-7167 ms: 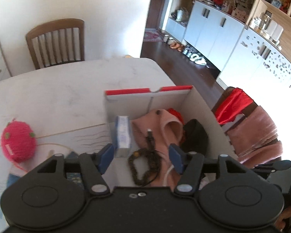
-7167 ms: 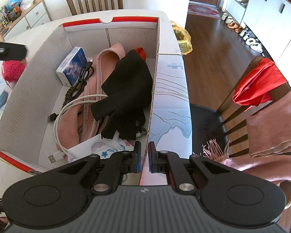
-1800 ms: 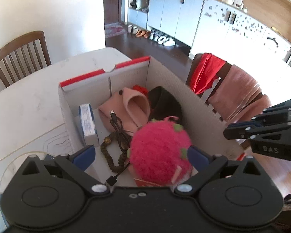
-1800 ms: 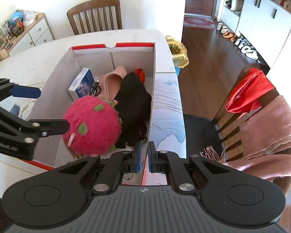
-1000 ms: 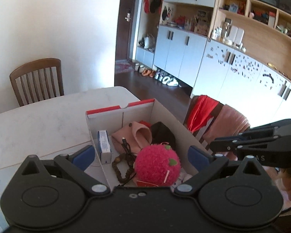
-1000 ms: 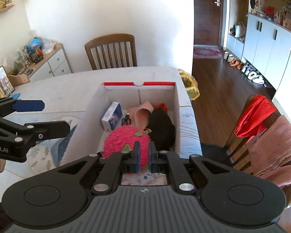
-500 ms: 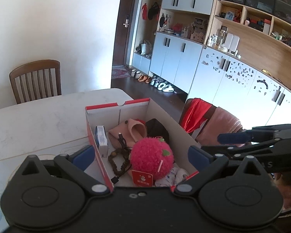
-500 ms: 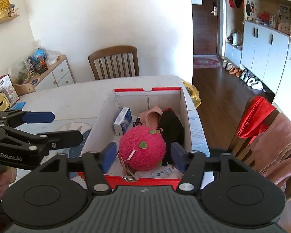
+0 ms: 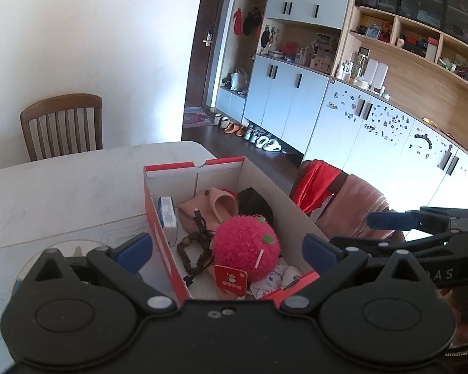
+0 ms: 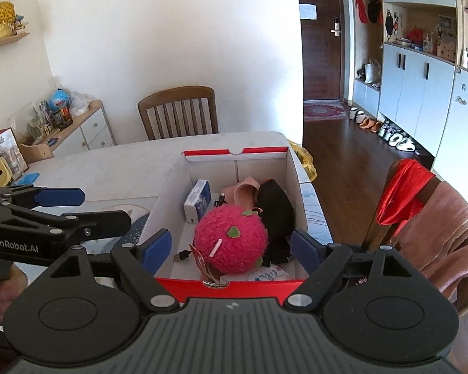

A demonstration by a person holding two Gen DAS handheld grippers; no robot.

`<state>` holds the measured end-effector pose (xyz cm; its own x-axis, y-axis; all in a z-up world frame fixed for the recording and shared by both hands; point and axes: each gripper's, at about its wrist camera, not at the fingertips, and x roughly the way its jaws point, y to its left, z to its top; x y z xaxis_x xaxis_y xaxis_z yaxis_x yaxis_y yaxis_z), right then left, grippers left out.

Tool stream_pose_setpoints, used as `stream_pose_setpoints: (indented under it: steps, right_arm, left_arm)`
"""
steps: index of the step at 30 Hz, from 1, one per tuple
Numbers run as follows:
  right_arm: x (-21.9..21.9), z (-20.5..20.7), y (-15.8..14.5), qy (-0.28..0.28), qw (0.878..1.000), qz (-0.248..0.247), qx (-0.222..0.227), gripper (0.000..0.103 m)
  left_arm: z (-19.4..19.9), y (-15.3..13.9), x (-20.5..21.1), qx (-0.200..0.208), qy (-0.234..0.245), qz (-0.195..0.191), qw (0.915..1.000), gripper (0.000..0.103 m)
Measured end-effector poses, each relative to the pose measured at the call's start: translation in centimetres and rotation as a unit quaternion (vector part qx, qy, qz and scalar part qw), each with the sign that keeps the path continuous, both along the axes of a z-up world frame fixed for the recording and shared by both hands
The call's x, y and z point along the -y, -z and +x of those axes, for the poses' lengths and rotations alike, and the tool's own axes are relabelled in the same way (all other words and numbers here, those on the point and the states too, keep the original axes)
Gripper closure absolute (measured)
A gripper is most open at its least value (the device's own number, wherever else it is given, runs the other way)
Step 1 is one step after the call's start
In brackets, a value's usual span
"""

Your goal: Organize objects

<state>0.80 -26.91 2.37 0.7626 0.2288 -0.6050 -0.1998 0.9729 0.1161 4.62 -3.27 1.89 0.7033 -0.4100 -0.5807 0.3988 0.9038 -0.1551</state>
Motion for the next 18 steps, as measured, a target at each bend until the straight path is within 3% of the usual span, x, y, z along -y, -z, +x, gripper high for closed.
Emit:
stream_pose_setpoints:
  steps: [18]
  right_arm:
    - [0.24,-0.04,0.44,0.028,1.000,0.004,-0.012,0.019]
  left_arm:
    - [-0.10,0.53,-0.43,-0.009,0.002,-0.003,1.0000,0.001]
